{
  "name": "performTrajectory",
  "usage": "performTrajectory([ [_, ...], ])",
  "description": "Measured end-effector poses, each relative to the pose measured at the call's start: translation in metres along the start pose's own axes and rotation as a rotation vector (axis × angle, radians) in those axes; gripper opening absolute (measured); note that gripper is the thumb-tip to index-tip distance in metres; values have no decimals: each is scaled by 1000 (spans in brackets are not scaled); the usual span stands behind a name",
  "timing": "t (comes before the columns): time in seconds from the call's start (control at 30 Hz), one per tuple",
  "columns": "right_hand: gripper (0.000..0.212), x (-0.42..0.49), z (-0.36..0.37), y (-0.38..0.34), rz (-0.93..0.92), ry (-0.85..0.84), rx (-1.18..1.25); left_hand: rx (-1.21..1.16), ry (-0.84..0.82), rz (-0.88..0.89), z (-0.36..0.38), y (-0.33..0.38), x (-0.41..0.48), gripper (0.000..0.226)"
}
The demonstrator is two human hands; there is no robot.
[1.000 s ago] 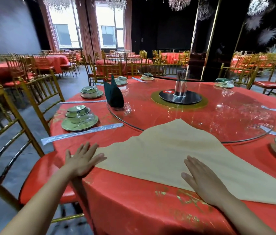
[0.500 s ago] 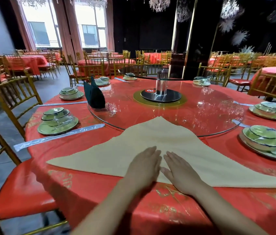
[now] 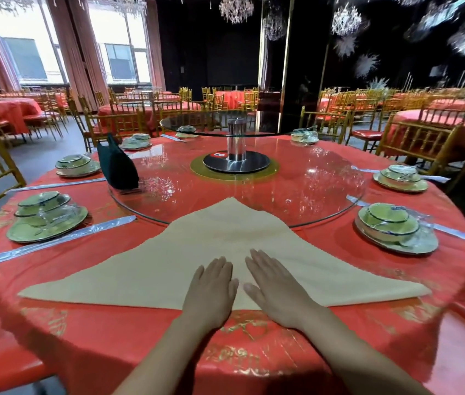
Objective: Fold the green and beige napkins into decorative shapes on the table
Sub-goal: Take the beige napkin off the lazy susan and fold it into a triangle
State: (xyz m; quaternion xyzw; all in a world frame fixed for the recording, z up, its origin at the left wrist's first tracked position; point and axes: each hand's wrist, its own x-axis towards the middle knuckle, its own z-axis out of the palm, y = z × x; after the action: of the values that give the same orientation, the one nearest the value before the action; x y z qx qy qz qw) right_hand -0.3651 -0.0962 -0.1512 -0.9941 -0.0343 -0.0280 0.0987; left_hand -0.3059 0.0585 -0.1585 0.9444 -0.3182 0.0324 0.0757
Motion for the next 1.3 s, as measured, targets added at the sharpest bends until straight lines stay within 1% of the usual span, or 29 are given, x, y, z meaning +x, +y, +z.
performTrajectory([
  [0.1,117,-14,-4,32,63,-4,-24,-3,-46,-11,0,3,1,56],
  [0.13,120,-20,-6,43,91,-7,-32,-9,-48,-16,-1,4,2,64],
  [0.17,122,-26,-9,54,121,-6,-41,-19,-28,-13,-1,4,1,83],
  [0.2,123,-31,-11,66,151,-4,-50,-26,-24,-9,-1,4,0,107],
  [0.23,123,-38,-13,77,181,-3,-60,-28,-32,-11,-2,4,0,126],
  [0.27,123,-44,-16,89,210,-4,-71,-25,-23,-15,-1,3,1,136],
  [0.47,126,-75,-32,147,360,-15,-103,-17,-4,-4,0,1,1,140],
  [0.67,129,-104,-51,184,477,13,-118,-18,-20,1,-1,2,1,140],
  [0.73,124,-106,-56,186,472,51,-190,-20,-21,-10,0,3,0,140],
  [0.77,117,-106,-58,185,432,99,-258,-28,-24,-12,-1,3,0,141],
  [0.8,105,-102,-58,181,373,181,-349,-28,-23,-11,0,3,0,140],
  [0.83,88,-96,-60,170,340,246,-401,-24,-23,-6,1,2,-1,138],
  [0.9,53,-77,-62,132,282,321,-379,-32,-20,10,0,3,-1,128],
  [0.93,41,-64,-56,110,190,359,-334,-33,-23,10,0,4,-1,117],
  [0.97,36,-49,-50,84,91,378,-280,-22,-29,7,2,4,0,99],
  [1.0,35,-32,-42,57,-15,384,-218,-15,-32,7,1,5,0,82],
  [1.03,36,-17,-36,30,-85,359,-132,-13,-45,-3,0,5,1,72],
  [1.07,39,-4,-29,7,-104,310,-44,-25,-33,-14,-1,5,1,72],
  [1.1,42,5,-23,-10,-92,216,44,-31,-3,-29,-2,5,1,77],
  [1.13,45,12,-15,-20,-70,141,100,-31,16,-28,0,4,1,77],
  [1.2,49,20,1,-23,-40,102,95,-37,-35,-43,3,1,-1,57],
  [1.23,60,22,6,-22,-35,89,81,-30,-29,-55,5,2,-1,50],
  [1.27,81,21,9,-21,-35,96,81,-41,-9,-45,9,0,1,48],
  [1.3,96,20,11,-20,-33,94,65,-72,-4,-43,5,0,-3,49],
])
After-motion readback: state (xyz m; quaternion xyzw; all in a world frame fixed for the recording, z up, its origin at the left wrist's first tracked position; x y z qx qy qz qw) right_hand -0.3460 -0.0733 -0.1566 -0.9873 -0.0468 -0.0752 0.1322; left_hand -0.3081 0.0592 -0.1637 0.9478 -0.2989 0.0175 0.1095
